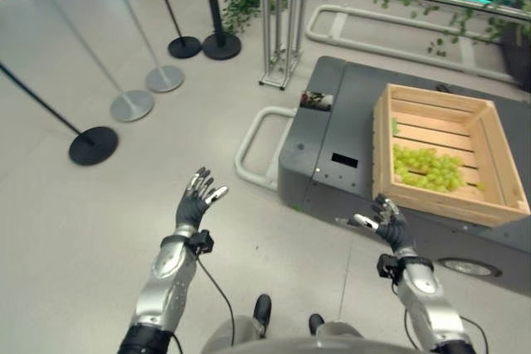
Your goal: Pick up the fruits from the basket on one side to the basket on the other side
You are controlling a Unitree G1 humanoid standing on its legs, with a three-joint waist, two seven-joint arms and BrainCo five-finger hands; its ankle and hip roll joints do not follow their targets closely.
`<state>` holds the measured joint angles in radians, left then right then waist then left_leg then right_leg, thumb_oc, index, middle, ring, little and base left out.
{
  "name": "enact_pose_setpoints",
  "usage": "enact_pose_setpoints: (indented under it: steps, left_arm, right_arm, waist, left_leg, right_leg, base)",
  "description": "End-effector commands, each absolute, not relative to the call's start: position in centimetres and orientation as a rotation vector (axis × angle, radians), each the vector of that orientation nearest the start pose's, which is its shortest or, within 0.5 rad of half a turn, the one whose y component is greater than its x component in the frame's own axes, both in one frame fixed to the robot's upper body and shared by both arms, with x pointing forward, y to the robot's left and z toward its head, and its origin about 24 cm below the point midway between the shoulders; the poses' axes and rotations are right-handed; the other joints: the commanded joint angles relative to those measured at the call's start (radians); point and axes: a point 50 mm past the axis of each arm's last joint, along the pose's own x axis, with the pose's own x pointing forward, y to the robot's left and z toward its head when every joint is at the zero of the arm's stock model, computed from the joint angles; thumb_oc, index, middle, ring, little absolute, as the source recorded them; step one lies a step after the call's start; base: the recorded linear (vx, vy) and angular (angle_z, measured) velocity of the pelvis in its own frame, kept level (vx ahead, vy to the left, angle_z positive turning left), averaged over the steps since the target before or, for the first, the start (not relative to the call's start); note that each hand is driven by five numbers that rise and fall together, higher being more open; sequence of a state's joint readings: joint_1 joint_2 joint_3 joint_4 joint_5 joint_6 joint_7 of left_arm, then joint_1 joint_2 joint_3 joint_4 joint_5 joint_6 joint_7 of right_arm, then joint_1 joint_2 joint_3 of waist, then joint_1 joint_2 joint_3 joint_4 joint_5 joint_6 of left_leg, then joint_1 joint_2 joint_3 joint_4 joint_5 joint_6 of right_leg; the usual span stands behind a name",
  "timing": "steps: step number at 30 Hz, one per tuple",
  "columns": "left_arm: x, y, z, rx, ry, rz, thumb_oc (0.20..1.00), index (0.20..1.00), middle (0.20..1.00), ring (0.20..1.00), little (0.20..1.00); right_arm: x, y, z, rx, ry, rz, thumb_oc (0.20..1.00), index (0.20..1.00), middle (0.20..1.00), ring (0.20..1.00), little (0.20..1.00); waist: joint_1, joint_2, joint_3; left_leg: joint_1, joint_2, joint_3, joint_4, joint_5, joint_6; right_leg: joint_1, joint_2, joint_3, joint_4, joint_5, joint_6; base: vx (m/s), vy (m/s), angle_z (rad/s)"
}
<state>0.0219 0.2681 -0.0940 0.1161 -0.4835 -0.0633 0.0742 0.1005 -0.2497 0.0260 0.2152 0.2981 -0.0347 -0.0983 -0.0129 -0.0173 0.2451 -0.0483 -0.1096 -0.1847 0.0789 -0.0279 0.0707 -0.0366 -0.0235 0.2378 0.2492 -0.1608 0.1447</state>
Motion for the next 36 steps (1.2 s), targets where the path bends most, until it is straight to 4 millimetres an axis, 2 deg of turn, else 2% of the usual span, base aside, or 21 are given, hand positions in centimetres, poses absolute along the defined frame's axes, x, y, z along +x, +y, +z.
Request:
enact_pose_setpoints:
  steps: [1, 2, 3, 4, 6, 8, 9, 10, 11, 17, 22, 23, 26, 28, 29, 31, 32, 33, 34, 35, 36]
  left_arm:
    - [24.8, 21.0, 4.0, -0.088, 0.014, 0.091, 1.0, 1.0, 1.0, 1.0, 1.0]
    - [24.7, 21.4, 3.7, -0.072, 0.026, 0.106, 1.0, 1.0, 1.0, 1.0, 1.0]
    - [24.7, 21.4, 3.7, -0.072, 0.026, 0.106, 1.0, 1.0, 1.0, 1.0, 1.0]
    - [24.5, 21.9, 3.5, -0.076, 0.037, 0.128, 1.0, 1.0, 1.0, 1.0, 1.0]
    - [24.5, 22.1, 3.5, -0.086, 0.036, 0.138, 1.0, 1.0, 1.0, 1.0, 1.0]
    - [24.6, 22.0, 3.5, -0.094, 0.035, 0.139, 1.0, 1.0, 1.0, 1.0, 1.0]
    - [24.9, 21.8, 3.4, -0.105, 0.037, 0.146, 1.0, 1.0, 1.0, 1.0, 1.0]
    - [25.0, 21.8, 3.5, -0.105, 0.036, 0.146, 1.0, 1.0, 1.0, 1.0, 1.0]
    - [25.1, 21.9, 3.4, -0.091, 0.037, 0.151, 1.0, 1.0, 1.0, 1.0, 1.0]
    - [24.7, 21.9, 3.0, -0.102, 0.043, 0.165, 1.0, 1.0, 1.0, 1.0, 1.0]
    - [24.9, 21.3, 3.0, -0.118, 0.045, 0.152, 1.0, 1.0, 1.0, 1.0, 1.0]
    - [25.1, 20.6, 2.9, -0.148, 0.047, 0.132, 1.0, 1.0, 1.0, 1.0, 1.0]
    - [24.9, 20.2, 2.4, -0.189, 0.061, 0.13, 1.0, 1.0, 1.0, 1.0, 1.0]
    - [24.6, 19.7, 2.0, -0.233, 0.07, 0.13, 1.0, 1.0, 1.0, 1.0, 1.0]
    - [24.6, 19.7, 2.0, -0.246, 0.067, 0.133, 1.0, 1.0, 1.0, 1.0, 1.0]
    - [24.5, 19.7, 2.2, -0.279, 0.055, 0.14, 1.0, 1.0, 1.0, 1.0, 1.0]
    - [24.4, 19.6, 2.1, -0.279, 0.061, 0.124, 1.0, 1.0, 1.0, 1.0, 1.0]
    - [24.4, 19.6, 2.1, -0.279, 0.061, 0.124, 1.0, 1.0, 1.0, 1.0, 1.0]
    - [24.5, 19.4, 2.3, -0.281, 0.056, 0.111, 1.0, 1.0, 1.0, 1.0, 1.0]
    - [24.8, 19.1, 2.5, -0.294, 0.048, 0.103, 1.0, 1.0, 1.0, 1.0, 1.0]
    - [24.8, 19.1, 2.5, -0.294, 0.047, 0.103, 1.0, 1.0, 1.0, 1.0, 1.0]
  right_arm:
    - [23.2, -20.8, 0.3, 0.075, 0.152, -0.138, 1.0, 1.0, 1.0, 1.0, 1.0]
    - [23.1, -20.8, 0.0, 0.078, 0.167, -0.141, 1.0, 1.0, 1.0, 1.0, 1.0]
    - [23.1, -20.8, 0.0, 0.079, 0.167, -0.141, 1.0, 1.0, 1.0, 1.0, 1.0]
    - [23.1, -20.6, -0.2, 0.076, 0.177, -0.138, 1.0, 1.0, 1.0, 1.0, 1.0]
    - [23.4, -20.6, -0.1, 0.078, 0.178, -0.147, 1.0, 1.0, 1.0, 1.0, 1.0]
    - [23.5, -20.8, -0.1, 0.079, 0.178, -0.164, 1.0, 1.0, 1.0, 1.0, 1.0]
    - [23.5, -20.9, -0.1, 0.078, 0.177, -0.186, 1.0, 1.0, 1.0, 1.0, 1.0]
    - [23.5, -20.9, -0.1, 0.078, 0.177, -0.187, 1.0, 1.0, 1.0, 1.0, 1.0]
    - [23.5, -21.2, 0.0, 0.065, 0.174, -0.197, 1.0, 1.0, 1.0, 1.0, 1.0]
    - [23.4, -21.1, -0.1, 0.04, 0.175, -0.194, 1.0, 1.0, 1.0, 1.0, 1.0]
    - [23.3, -21.2, 0.0, 0.037, 0.173, -0.191, 1.0, 1.0, 1.0, 1.0, 1.0]
    - [23.1, -21.6, 0.2, 0.004, 0.17, -0.183, 1.0, 1.0, 1.0, 1.0, 1.0]
    - [23.0, -21.9, 0.2, -0.021, 0.175, -0.175, 1.0, 1.0, 1.0, 1.0, 1.0]
    - [23.0, -22.3, 0.4, -0.035, 0.169, -0.166, 1.0, 1.0, 1.0, 1.0, 1.0]
    - [23.5, -22.4, 1.0, -0.057, 0.152, -0.147, 1.0, 1.0, 1.0, 1.0, 1.0]
    - [23.9, -22.3, 1.8, -0.078, 0.121, -0.122, 1.0, 1.0, 1.0, 1.0, 1.0]
    - [24.1, -22.1, 2.3, -0.075, 0.102, -0.096, 1.0, 1.0, 1.0, 1.0, 1.0]
    - [24.1, -22.1, 2.3, -0.074, 0.101, -0.096, 1.0, 1.0, 1.0, 1.0, 1.0]
    - [24.1, -22.2, 2.5, -0.051, 0.093, -0.098, 1.0, 1.0, 1.0, 1.0, 1.0]
    - [24.3, -22.6, 2.5, -0.058, 0.093, -0.128, 1.0, 1.0, 1.0, 1.0, 1.0]
    - [24.3, -22.6, 2.5, -0.057, 0.092, -0.128, 1.0, 1.0, 1.0, 1.0, 1.0]
  waist:
    - [-0.014, -0.035, -0.021]
    - [-0.009, -0.034, -0.008]
    - [-0.008, -0.035, -0.005]
    - [0.009, -0.037, 0.006]
    - [0.021, -0.038, 0.013]
    - [0.018, -0.046, 0.019]
    - [0.004, -0.062, 0.035]
    - [0.006, -0.06, 0.036]
    - [-0.012, -0.061, 0.048]
    - [-0.044, -0.063, 0.061]
    - [-0.058, -0.059, 0.059]
    - [-0.083, -0.034, 0.051]
    - [-0.096, -0.008, 0.042]
    - [-0.097, 0.013, 0.03]
    - [-0.086, 0.019, 0.036]
    - [-0.082, 0.027, 0.043]
    - [-0.072, 0.004, 0.057]
    - [-0.075, 0.0, 0.056]
    - [-0.064, -0.014, 0.075]
    - [-0.038, -0.034, 0.112]
    - [-0.038, -0.033, 0.114]
  left_leg:
    - [-0.003, 0.105, -0.008, -0.15, 0.072, -0.053]
    - [0.018, 0.117, 0.01, -0.151, 0.057, -0.052]
    - [0.02, 0.116, 0.011, -0.15, 0.055, -0.052]
    - [0.045, 0.122, 0.042, -0.151, 0.036, -0.055]
    - [0.059, 0.142, 0.097, -0.158, 0.014, -0.071]
    - [0.066, 0.142, 0.115, -0.164, 0.003, -0.076]
    - [0.081, 0.121, 0.134, -0.166, -0.014, -0.08]
    - [0.083, 0.122, 0.136, -0.166, -0.016, -0.08]
    - [0.104, 0.118, 0.148, -0.165, -0.031, -0.081]
    - [0.172, 0.1, 0.191, -0.154, -0.091, -0.081]
    - [0.18, 0.084, 0.18, -0.127, -0.132, -0.07]
    - [0.199, 0.082, 0.166, -0.051, -0.184, -0.079]
    - [0.196, 0.075, 0.163, 0.046, -0.222, -0.089]
    - [0.176, 0.066, 0.151, 0.127, -0.202, -0.107]
    - [0.14, 0.05, 0.115, 0.213, -0.144, -0.136]
    - [0.12, 0.061, 0.097, 0.297, -0.108, -0.157]
    - [0.049, 0.026, 0.106, 0.573, -0.042, -0.201]
    - [0.043, 0.021, 0.105, 0.575, -0.037, -0.2]
    - [-0.008, -0.002, 0.138, 0.659, -0.019, -0.227]
    - [-0.133, -0.015, 0.168, 0.654, -0.026, -0.217]
    - [-0.134, -0.013, 0.168, 0.66, -0.031, -0.216]
  right_leg:
    - [-0.081, 0.023, -0.197, 0.281, 0.038, 0.064]
    - [-0.107, -0.008, -0.251, 0.29, 0.069, 0.065]
    - [-0.106, -0.009, -0.25, 0.293, 0.066, 0.065]
    - [-0.103, -0.08, -0.351, 0.226, 0.072, 0.055]
    - [-0.101, -0.161, -0.464, 0.088, 0.065, 0.034]
    - [-0.113, -0.169, -0.476, 0.005, 0.088, 0.028]
    - [-0.135, -0.174, -0.462, -0.134, 0.161, 0.036]
    - [-0.13, -0.172, -0.461, -0.143, 0.166, 0.037]
    - [-0.176, -0.185, -0.483, -0.216, 0.227, 0.053]
    - [-0.195, -0.189, -0.532, -0.309, 0.306, 0.065]
    - [-0.2, -0.189, -0.5, -0.272, 0.292, 0.054]
    - [-0.197, -0.185, -0.48, -0.219, 0.269, 0.037]
    - [-0.169, -0.183, -0.492, -0.197, 0.232, 0.013]
    - [-0.123, -0.167, -0.495, -0.21, 0.209, -0.008]
    - [-0.091, -0.148, -0.488, -0.221, 0.186, -0.029]
    - [-0.065, -0.117, -0.484, -0.235, 0.161, -0.052]
    - [-0.001, -0.105, -0.475, -0.26, 0.133, -0.086]
    - [-0.004, -0.11, -0.477, -0.261, 0.136, -0.085]
    - [0.026, -0.118, -0.481, -0.259, 0.122, -0.093]
    - [0.075, -0.123, -0.483, -0.259, 0.114, -0.089]
    - [0.077, -0.121, -0.484, -0.261, 0.114, -0.089]
  base:
    - [0.18, 0.171, -0.65]
    - [0.13, 0.106, -0.56]
    - [0.16, 0.14, -0.56]
    - [0.13, 0.096, -0.51]
    - [0.11, 0.053, -0.73]
    - [0.11, -0.006, -0.7]
    - [0.14, 0.002, -0.52]
    - [0.23, 0.02, -0.76]
    - [0.13, 0.012, -0.55]
    - [0.21, -0.01, -0.29]
    - [0.18, -0.083, -0.35]
    - [0.27, -0.124, -0.09]
    - [0.36, -0.134, 0.16]
    - [0.24, -0.146, 0.02]
    - [0.11, -0.125, -0.04]
    - [0.2, -0.239, -0.19]
    - [0.2, -0.261, -0.22]
    - [0.19, -0.29, -0.1]
    - [0.16, -0.253, 0.03]
    - [0.18, -0.252, 0.13]
    - [0.18, -0.161, 0.4]
